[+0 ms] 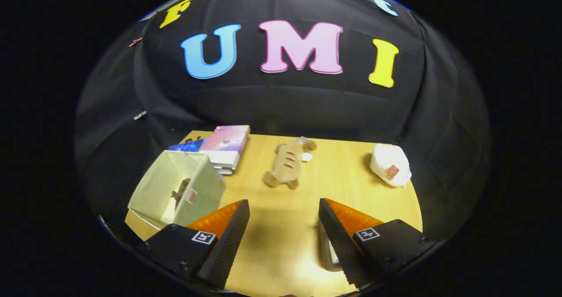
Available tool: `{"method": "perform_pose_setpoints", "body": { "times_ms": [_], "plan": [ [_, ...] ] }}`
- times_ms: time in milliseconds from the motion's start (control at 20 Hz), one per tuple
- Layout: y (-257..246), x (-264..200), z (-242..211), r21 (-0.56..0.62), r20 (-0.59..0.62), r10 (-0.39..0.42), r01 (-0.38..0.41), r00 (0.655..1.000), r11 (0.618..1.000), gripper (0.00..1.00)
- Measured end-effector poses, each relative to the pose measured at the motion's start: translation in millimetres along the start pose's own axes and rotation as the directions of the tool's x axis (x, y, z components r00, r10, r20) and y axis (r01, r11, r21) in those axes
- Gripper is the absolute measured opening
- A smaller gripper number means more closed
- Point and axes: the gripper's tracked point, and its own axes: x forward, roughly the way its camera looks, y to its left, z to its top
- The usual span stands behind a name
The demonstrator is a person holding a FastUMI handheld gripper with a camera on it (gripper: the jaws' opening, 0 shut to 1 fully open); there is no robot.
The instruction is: Open the storage box then place both shoes into the box .Put the left shoe in first, then the right shoe, with the right side of both shoes facing outward in a uniform manner.
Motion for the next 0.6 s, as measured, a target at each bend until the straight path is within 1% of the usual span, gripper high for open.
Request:
{"method": "perform_pose_setpoints", "body": {
  "times_ms": [150, 250, 450, 600],
  "plan": [
    [-53, 4, -32, 0.008, -0.038, -0.055, 0.055, 0.998, 0.998, 0.99],
    [-82, 9, -59, 0.003, -0.071, -0.074, 0.075, 0.995, 0.997, 0.99],
    [-121, 21, -105, -0.013, -0.128, -0.093, 0.092, 0.987, 0.996, 0.99],
    [-138, 39, -136, -0.014, -0.183, -0.096, 0.095, 0.978, 0.995, 0.99]
  ]
}}
